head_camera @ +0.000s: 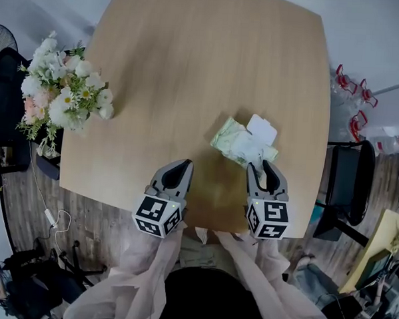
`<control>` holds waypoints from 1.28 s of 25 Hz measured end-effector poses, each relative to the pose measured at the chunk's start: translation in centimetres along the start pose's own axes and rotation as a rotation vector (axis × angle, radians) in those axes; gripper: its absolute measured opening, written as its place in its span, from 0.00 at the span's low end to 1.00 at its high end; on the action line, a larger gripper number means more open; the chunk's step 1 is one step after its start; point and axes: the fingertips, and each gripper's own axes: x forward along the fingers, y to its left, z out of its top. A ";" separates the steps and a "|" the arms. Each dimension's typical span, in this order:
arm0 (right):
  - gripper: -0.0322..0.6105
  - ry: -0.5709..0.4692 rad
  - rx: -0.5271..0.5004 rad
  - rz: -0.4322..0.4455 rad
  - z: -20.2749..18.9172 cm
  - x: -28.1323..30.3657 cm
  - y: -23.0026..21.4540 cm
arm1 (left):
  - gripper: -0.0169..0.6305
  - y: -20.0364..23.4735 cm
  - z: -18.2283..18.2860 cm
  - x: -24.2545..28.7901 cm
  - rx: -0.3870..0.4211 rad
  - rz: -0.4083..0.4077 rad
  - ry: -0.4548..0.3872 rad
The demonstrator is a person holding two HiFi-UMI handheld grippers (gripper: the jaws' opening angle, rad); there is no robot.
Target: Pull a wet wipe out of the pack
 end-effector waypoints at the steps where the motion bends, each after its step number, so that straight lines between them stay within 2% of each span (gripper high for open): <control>1: 0.29 0.006 -0.001 0.001 -0.1 0.1 0.1 | 0.04 0.1 0.0 0.0 0.001 0.000 0.002; 10: 0.22 0.040 0.022 0.013 -0.9 0.7 0.7 | 0.04 -0.1 0.6 0.3 0.005 -0.009 -0.010; 19: 0.10 0.040 0.049 0.010 -0.8 0.9 0.6 | 0.04 0.4 0.9 -0.2 0.009 -0.006 -0.019; 32: 0.08 0.027 0.047 0.005 -0.4 0.3 1.1 | 0.04 0.9 1.3 -1.3 0.015 0.007 -0.035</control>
